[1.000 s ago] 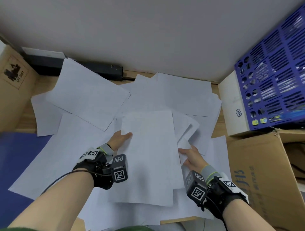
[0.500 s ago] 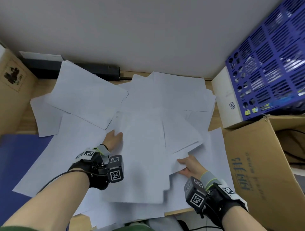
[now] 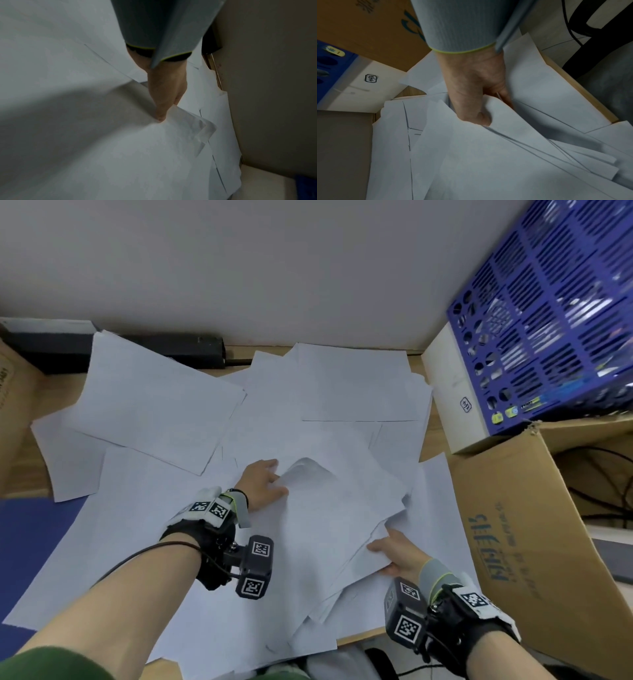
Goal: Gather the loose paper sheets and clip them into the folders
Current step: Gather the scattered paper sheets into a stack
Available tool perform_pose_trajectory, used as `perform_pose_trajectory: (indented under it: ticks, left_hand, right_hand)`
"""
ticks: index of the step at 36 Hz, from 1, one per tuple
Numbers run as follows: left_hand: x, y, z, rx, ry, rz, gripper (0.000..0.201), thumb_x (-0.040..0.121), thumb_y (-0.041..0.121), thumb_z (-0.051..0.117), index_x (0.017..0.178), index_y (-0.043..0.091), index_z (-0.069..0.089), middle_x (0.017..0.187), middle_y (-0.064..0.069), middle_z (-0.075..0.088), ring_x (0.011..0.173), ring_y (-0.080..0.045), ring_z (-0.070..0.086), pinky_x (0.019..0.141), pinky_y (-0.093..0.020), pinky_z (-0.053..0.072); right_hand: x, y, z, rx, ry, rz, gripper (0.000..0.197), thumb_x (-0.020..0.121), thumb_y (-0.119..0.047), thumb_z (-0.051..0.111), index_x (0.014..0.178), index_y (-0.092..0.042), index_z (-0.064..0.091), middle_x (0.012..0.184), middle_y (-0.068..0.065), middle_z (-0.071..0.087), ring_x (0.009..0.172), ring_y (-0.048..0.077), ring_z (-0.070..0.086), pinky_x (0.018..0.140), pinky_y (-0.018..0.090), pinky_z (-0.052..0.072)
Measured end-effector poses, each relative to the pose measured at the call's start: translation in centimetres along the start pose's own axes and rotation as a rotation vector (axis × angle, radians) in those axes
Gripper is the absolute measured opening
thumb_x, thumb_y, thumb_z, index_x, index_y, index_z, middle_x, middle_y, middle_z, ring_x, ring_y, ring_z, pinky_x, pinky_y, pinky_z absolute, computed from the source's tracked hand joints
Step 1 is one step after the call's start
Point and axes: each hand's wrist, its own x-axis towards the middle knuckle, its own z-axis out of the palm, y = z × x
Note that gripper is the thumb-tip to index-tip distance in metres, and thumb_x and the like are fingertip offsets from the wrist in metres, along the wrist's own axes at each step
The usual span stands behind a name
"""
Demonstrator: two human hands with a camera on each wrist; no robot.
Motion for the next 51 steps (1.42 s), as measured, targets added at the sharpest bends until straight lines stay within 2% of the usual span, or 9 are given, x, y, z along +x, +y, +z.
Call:
perform_pose_trajectory:
  ticks: [7, 13, 19, 23, 30, 33, 41, 46, 51]
  left_hand:
    - [2.5, 1.3, 0.7, 0.081, 0.022, 0.024, 0.044, 0.082, 0.03, 0.066, 0.118, 0.006, 0.062, 0.144, -0.005, 0.045, 0.136, -0.026, 0.033, 0.11, -0.042, 0.032]
    - [4.5, 2.3, 0.7, 0.205, 0.032, 0.078, 0.033, 0.085, 0.039, 0.063, 0.11, 0.019, 0.069, 0.149, 0.002, 0.034, 0.136, -0.023, 0.028, 0.11, -0.036, 0.029]
    - [6.7, 4.3, 0.4, 0.247, 0.008, 0.091, 0.042, 0.087, 0.042, 0.06, 0.122, 0.02, 0.063, 0.15, -0.002, 0.033, 0.136, -0.026, 0.03, 0.111, -0.039, 0.029]
    - [8.1, 5.2, 0.1, 0.251, 0.01, 0.09, 0.043, 0.086, 0.043, 0.06, 0.122, 0.02, 0.063, 0.148, -0.001, 0.036, 0.135, -0.025, 0.031, 0.11, -0.04, 0.03]
    - [9.5, 6.4, -0.1, 0.176, -0.075, 0.04, 0.027, 0.074, 0.052, 0.053, 0.065, 0.028, 0.058, 0.083, -0.003, 0.064, 0.091, -0.027, 0.058, 0.074, -0.032, 0.046]
    - [9.2, 6.8, -0.1, 0.142, -0.119, 0.079, 0.005, 0.085, 0.036, 0.058, 0.085, 0.032, 0.056, 0.091, 0.001, 0.06, 0.092, -0.024, 0.057, 0.073, -0.029, 0.041]
    - [8.0, 5.4, 0.0, 0.132, -0.172, -0.005, 0.064, 0.085, 0.034, 0.063, 0.141, 0.024, 0.034, 0.142, -0.005, 0.043, 0.126, -0.026, 0.045, 0.102, -0.037, 0.038]
    - [6.5, 3.4, -1.5, -0.108, -0.04, -0.011, 0.049, 0.083, 0.035, 0.061, 0.125, 0.012, 0.055, 0.119, -0.011, 0.061, 0.11, -0.032, 0.057, 0.094, -0.04, 0.047]
    - [4.6, -0.7, -3.2, -0.393, 0.307, -0.175, 0.039, 0.092, 0.02, 0.055, 0.129, 0.006, 0.05, 0.118, -0.012, 0.06, 0.108, -0.032, 0.058, 0.087, -0.038, 0.047]
  right_hand:
    - [1.3, -0.9, -1.8, 0.017, -0.001, -0.112, 0.034, 0.089, -0.002, 0.057, 0.121, -0.015, 0.06, 0.109, 0.007, 0.071, 0.101, 0.027, 0.067, 0.091, 0.047, 0.053]
    - [2.5, -2.0, -3.0, -0.003, 0.008, -0.254, 0.05, 0.088, -0.001, 0.061, 0.127, -0.031, 0.05, 0.135, -0.007, 0.051, 0.129, 0.017, 0.045, 0.108, 0.047, 0.04]
    - [3.4, -3.2, -3.2, -0.057, -0.07, -0.229, 0.048, 0.087, -0.006, 0.066, 0.132, -0.02, 0.052, 0.127, -0.009, 0.057, 0.123, 0.016, 0.051, 0.105, 0.041, 0.043]
    - [3.8, -3.4, -3.5, -0.054, -0.101, -0.227, 0.042, 0.088, -0.004, 0.065, 0.123, -0.025, 0.054, 0.118, -0.015, 0.059, 0.104, 0.0, 0.055, 0.084, 0.022, 0.049]
    - [4.6, -3.4, -3.9, -0.014, -0.097, -0.172, 0.039, 0.087, 0.0, 0.064, 0.118, -0.02, 0.053, 0.115, -0.003, 0.062, 0.107, 0.017, 0.059, 0.097, 0.039, 0.049]
    - [4.8, -3.3, -3.9, -0.018, -0.092, -0.146, 0.046, 0.085, -0.001, 0.067, 0.125, -0.017, 0.051, 0.116, -0.001, 0.063, 0.106, 0.017, 0.061, 0.091, 0.038, 0.052]
    - [4.3, -3.9, -3.7, -0.053, -0.117, -0.16, 0.04, 0.086, -0.011, 0.069, 0.121, -0.026, 0.056, 0.123, -0.006, 0.06, 0.11, 0.016, 0.061, 0.087, 0.034, 0.055]
    - [3.8, -4.7, -3.1, -0.054, -0.046, -0.189, 0.019, 0.092, -0.017, 0.063, 0.11, -0.022, 0.061, 0.121, 0.001, 0.065, 0.107, 0.02, 0.063, 0.094, 0.041, 0.052]
    - [3.4, -5.0, -2.1, -0.046, 0.052, -0.215, 0.025, 0.095, -0.02, 0.057, 0.12, -0.016, 0.055, 0.11, -0.011, 0.06, 0.1, 0.005, 0.055, 0.093, 0.027, 0.042]
